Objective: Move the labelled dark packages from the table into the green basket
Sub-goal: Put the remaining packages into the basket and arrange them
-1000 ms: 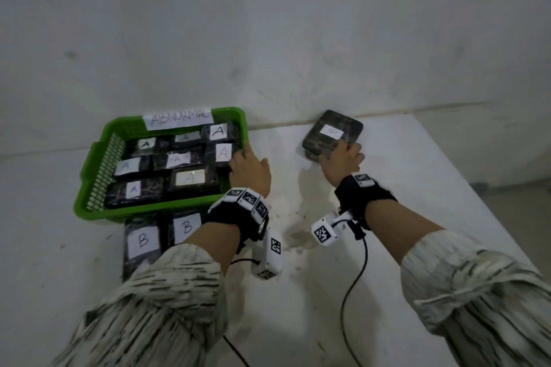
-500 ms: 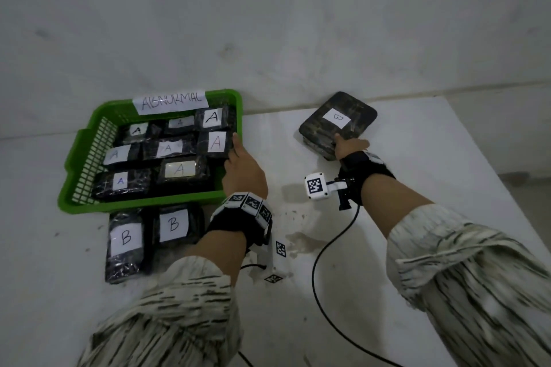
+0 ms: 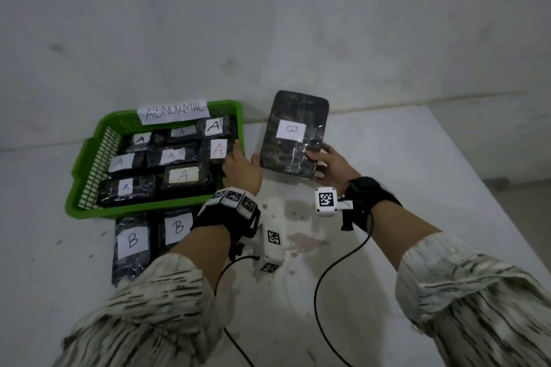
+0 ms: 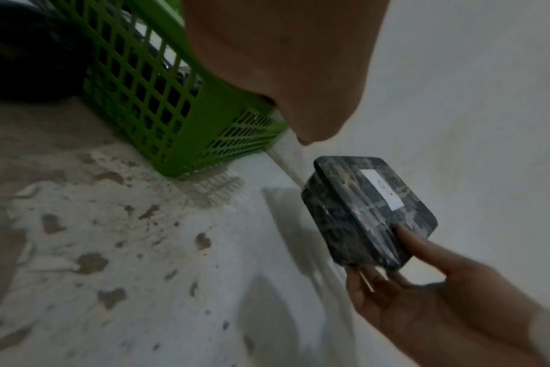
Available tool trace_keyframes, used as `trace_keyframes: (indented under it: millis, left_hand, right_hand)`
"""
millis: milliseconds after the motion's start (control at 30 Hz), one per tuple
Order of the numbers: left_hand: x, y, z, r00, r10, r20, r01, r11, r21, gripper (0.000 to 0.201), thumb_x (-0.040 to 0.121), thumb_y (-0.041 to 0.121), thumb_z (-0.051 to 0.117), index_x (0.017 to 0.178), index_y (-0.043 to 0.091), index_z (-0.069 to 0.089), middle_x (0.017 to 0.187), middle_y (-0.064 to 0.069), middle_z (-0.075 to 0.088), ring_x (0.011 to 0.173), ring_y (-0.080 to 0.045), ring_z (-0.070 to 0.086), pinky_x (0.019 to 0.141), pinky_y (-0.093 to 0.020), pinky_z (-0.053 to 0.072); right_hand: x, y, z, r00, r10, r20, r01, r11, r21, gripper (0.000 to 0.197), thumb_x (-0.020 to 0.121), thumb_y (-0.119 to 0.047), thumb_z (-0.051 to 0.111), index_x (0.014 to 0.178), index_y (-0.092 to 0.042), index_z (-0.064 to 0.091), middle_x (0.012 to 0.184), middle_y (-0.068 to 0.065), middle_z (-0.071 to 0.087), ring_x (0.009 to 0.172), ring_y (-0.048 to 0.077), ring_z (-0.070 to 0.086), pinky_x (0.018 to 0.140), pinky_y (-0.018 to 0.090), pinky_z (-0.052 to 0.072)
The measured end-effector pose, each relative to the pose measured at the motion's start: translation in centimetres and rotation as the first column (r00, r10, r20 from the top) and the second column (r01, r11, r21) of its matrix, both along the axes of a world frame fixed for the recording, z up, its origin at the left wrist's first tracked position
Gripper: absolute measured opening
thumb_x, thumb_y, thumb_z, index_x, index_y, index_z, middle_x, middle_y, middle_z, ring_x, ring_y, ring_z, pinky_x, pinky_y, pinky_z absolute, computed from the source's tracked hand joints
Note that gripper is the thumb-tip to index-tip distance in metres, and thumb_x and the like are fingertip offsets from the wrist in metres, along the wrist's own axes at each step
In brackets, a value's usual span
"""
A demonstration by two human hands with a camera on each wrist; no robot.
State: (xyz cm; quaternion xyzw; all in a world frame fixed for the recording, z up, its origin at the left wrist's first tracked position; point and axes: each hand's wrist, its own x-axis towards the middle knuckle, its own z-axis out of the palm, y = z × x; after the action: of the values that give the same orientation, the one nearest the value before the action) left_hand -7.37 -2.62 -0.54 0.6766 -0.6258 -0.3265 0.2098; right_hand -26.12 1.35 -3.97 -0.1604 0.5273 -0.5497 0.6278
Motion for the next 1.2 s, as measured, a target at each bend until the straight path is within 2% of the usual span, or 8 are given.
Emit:
trace_keyframes:
  millis: [100,233,300,400,500,667,867,1200]
  left_hand:
    - [1.1,-0.5,1.1,0.961,0.03,-0.276,-0.054,0.995,-0.082,0.048,0.1,0.037,0.034,0.143,0.017,0.035,0.148,-0.013,0.031,0.137,-0.029,0.028,0.113,-0.042,0.025]
    - [3.1,0.8,3.7,0.761,-0.069,-0.645,0.042,0.997,-0.057,0.049,0.101,0.04,0.031,0.144,0.018,0.031,0.147,-0.003,0.037,0.134,-0.018,0.036,0.108,-0.027,0.027]
    - [4.3,1.2,4.2,0.754,-0.111,-0.648,0.105,0.993,-0.047,0.051,0.098,0.041,0.038,0.144,0.018,0.032,0.14,0.001,0.044,0.13,-0.016,0.04,0.106,-0.027,0.029]
    - [6.1,1.5,4.3,0.745,-0.134,-0.653,0.123,0.99,-0.063,0.048,0.093,0.036,0.053,0.135,0.015,0.044,0.123,0.0,0.057,0.119,-0.019,0.053,0.109,-0.038,0.037]
    - [7.5,2.0,4.4,0.714,-0.119,-0.69,0.12,0.992,-0.047,0.046,0.092,0.036,0.056,0.133,0.017,0.047,0.122,-0.002,0.061,0.112,-0.018,0.059,0.103,-0.041,0.044]
    - [8.8,2.7,6.0,0.644,-0.094,-0.759,0.09,0.995,-0.047,0.046,0.092,0.033,0.056,0.132,0.012,0.047,0.122,-0.005,0.06,0.11,-0.02,0.06,0.097,-0.036,0.048]
    - [10.8,2.5,6.0,0.659,-0.091,-0.746,0.045,0.996,-0.082,0.036,0.093,0.033,0.056,0.122,0.012,0.052,0.118,-0.007,0.063,0.109,-0.025,0.061,0.099,-0.044,0.047]
    - [11.8,3.0,6.8,0.662,-0.11,-0.742,0.078,0.994,-0.078,0.049,0.099,0.039,0.038,0.138,0.01,0.042,0.133,-0.007,0.053,0.121,-0.022,0.052,0.105,-0.036,0.04]
  right_hand:
    - [1.3,1.9,1.8,0.973,0.218,-0.076,-0.222,0.974,-0.049,0.041,0.089,0.0,0.056,0.123,-0.024,0.056,0.099,0.001,0.065,0.088,0.016,0.063,0.079,0.029,0.052]
    - [3.5,3.7,3.7,0.91,0.4,-0.103,-0.407,0.912,-0.047,0.057,0.076,0.008,0.061,0.122,-0.025,0.054,0.104,0.005,0.063,0.092,0.019,0.062,0.077,0.03,0.052]
    - [5.0,4.3,4.8,0.883,0.446,-0.149,-0.453,0.891,-0.016,0.057,0.071,0.0,0.063,0.122,-0.024,0.054,0.105,0.004,0.064,0.095,0.02,0.06,0.078,0.032,0.052]
    - [7.7,4.5,6.5,0.87,0.42,-0.257,-0.441,0.897,-0.027,0.053,0.08,-0.03,0.065,0.131,-0.019,0.054,0.116,0.006,0.062,0.105,0.024,0.058,0.087,0.032,0.048]
    - [10.4,4.1,8.1,0.924,0.309,-0.225,-0.339,0.934,-0.11,0.054,0.094,-0.054,0.045,0.132,-0.018,0.056,0.124,0.004,0.065,0.118,0.024,0.06,0.1,0.033,0.047]
    - [14.1,3.5,9.3,0.968,0.075,-0.239,-0.125,0.971,-0.202,0.058,0.094,-0.057,0.044,0.128,-0.013,0.059,0.116,0.007,0.07,0.107,0.022,0.067,0.093,0.035,0.053]
    - [17.0,3.5,9.9,0.973,-0.022,-0.231,-0.031,0.974,-0.224,0.048,0.095,-0.047,0.051,0.121,-0.009,0.062,0.106,0.008,0.073,0.09,0.017,0.072,0.066,0.021,0.057]
    - [17.9,3.9,10.6,0.978,-0.054,-0.199,0.002,0.967,-0.255,0.039,0.092,-0.032,0.061,0.116,-0.002,0.065,0.105,0.014,0.072,0.088,0.024,0.071,0.072,0.026,0.057]
